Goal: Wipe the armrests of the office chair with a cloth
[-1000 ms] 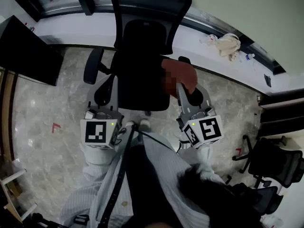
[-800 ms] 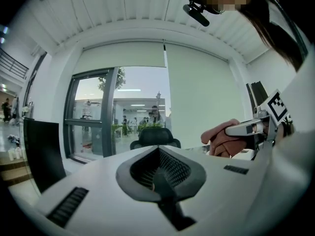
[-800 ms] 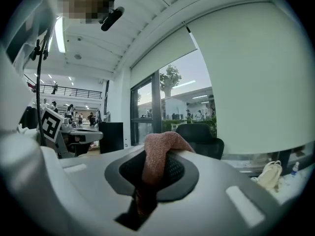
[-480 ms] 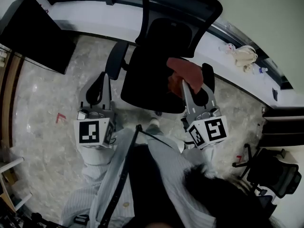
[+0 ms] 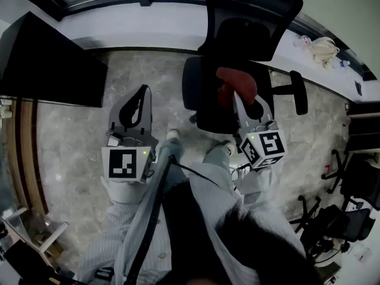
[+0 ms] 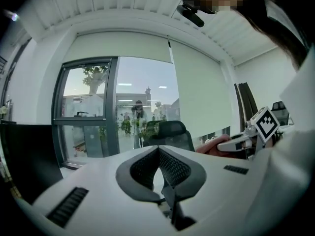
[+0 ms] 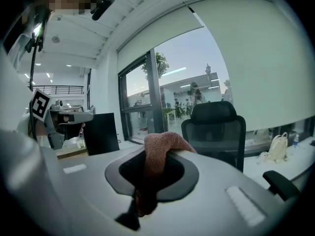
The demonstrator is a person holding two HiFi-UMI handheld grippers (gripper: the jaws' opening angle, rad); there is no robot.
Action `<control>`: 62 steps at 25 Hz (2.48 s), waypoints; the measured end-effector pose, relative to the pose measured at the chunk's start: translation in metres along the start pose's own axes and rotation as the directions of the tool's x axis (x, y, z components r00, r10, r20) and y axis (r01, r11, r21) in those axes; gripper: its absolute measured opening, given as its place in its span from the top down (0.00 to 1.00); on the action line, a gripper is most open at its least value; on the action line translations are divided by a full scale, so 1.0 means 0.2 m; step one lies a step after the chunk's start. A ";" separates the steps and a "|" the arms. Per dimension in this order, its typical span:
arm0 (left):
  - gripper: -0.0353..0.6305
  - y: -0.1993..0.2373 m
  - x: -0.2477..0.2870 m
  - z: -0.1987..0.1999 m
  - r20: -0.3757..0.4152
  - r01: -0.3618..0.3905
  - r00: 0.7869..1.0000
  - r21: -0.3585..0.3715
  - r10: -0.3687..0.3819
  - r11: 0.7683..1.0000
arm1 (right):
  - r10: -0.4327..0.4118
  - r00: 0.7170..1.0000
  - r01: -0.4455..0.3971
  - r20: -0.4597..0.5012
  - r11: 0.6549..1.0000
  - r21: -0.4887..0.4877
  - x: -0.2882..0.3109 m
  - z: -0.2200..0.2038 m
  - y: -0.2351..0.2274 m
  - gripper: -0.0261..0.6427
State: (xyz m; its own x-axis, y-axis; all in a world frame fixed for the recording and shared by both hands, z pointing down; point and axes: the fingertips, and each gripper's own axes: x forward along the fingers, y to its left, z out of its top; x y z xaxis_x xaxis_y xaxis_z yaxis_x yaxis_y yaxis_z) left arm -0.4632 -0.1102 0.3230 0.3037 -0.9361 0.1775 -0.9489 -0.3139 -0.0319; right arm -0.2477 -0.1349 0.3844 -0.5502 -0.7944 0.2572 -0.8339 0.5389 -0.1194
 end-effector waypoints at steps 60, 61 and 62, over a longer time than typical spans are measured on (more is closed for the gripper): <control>0.94 0.40 0.19 -0.57 -0.171 -0.069 0.984 -0.143 0.044 0.987 | 0.069 0.708 -0.275 -0.702 0.944 -0.184 0.94 -1.22 0.02 0.91; 0.94 0.40 0.18 -0.58 -0.178 -0.074 0.983 -0.145 0.048 0.987 | 0.049 0.708 -0.260 -0.705 0.945 -0.196 1.03 -1.21 -0.04 0.91; 0.94 0.41 0.16 -0.60 -0.187 -0.072 0.981 -0.141 0.045 0.987 | 0.032 0.707 -0.240 -0.706 0.950 -0.197 1.13 -1.20 -0.10 0.91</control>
State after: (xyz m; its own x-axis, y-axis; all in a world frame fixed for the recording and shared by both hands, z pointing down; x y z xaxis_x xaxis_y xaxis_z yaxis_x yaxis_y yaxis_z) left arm -0.5415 -0.1475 0.4446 0.2392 -0.9030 0.3569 -0.9709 -0.2198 0.0946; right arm -0.3450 -0.2566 0.6753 -0.3848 -0.3468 0.8554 -0.6519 0.7582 0.0141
